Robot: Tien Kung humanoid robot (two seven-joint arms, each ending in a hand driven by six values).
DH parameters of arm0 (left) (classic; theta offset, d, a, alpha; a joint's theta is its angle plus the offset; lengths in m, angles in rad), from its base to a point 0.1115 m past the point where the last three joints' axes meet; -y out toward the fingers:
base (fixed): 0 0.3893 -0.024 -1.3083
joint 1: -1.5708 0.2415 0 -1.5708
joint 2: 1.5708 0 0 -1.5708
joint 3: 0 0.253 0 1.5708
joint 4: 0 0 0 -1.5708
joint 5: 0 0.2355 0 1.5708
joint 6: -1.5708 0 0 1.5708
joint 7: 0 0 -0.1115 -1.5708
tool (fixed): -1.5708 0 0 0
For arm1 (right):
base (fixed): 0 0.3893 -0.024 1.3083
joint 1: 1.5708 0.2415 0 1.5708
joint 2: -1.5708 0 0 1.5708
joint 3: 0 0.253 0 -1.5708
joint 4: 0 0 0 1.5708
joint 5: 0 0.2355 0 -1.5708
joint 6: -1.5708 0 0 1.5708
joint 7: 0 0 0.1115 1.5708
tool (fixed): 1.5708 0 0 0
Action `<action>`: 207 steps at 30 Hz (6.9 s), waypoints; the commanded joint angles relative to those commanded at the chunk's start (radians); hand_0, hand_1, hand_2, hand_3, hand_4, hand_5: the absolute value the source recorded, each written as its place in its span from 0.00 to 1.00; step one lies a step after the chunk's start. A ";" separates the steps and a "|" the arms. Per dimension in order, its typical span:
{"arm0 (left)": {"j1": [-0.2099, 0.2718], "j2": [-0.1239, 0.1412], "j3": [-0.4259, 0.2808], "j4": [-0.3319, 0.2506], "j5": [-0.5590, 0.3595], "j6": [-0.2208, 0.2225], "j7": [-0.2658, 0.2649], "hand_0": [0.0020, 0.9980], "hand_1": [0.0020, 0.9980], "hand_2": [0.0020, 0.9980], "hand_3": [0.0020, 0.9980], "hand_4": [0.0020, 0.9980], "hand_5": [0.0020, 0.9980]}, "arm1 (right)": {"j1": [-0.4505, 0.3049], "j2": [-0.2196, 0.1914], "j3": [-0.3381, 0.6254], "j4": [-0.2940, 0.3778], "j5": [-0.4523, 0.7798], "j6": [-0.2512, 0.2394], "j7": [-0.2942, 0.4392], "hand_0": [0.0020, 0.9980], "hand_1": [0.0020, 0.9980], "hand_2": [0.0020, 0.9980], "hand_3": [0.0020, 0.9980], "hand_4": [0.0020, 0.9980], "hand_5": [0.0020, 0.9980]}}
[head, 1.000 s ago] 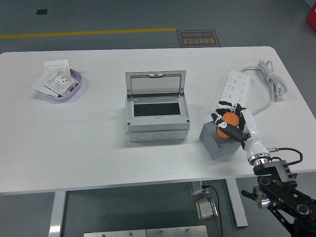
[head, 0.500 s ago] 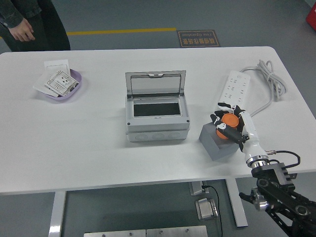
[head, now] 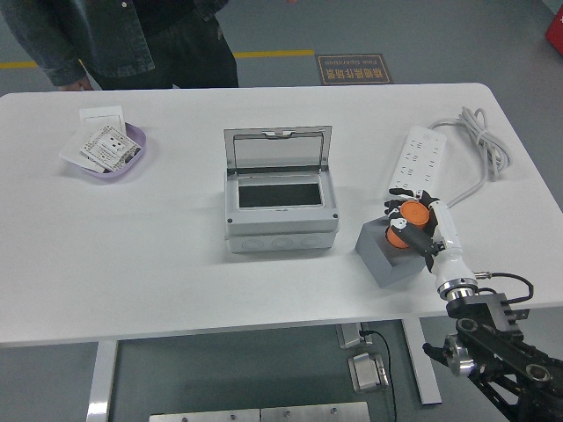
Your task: Pick up the cylinder from the cube,place it in the box,flap close box
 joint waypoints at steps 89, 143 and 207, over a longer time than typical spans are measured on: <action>-0.021 0.009 0.015 0.000 -0.006 -0.002 0.004 0.69 0.73 0.67 0.72 0.66 0.11 | 0.801 0.217 -0.651 -0.342 -0.707 0.116 -0.495 0.30 0.33 0.49 0.61 0.64 0.10; -0.017 0.001 0.241 -0.003 -0.213 -0.003 -0.033 0.69 0.72 0.65 0.70 0.61 0.07 | 0.816 0.079 -0.354 -0.171 -0.652 0.248 -0.549 0.52 0.40 0.51 0.64 0.92 0.59; -0.019 -0.003 0.282 -0.002 -0.259 -0.003 -0.051 0.68 0.73 0.66 0.68 0.61 0.08 | 0.684 -0.053 -0.542 0.009 -0.669 0.201 -0.568 0.68 0.64 0.65 0.63 0.98 0.89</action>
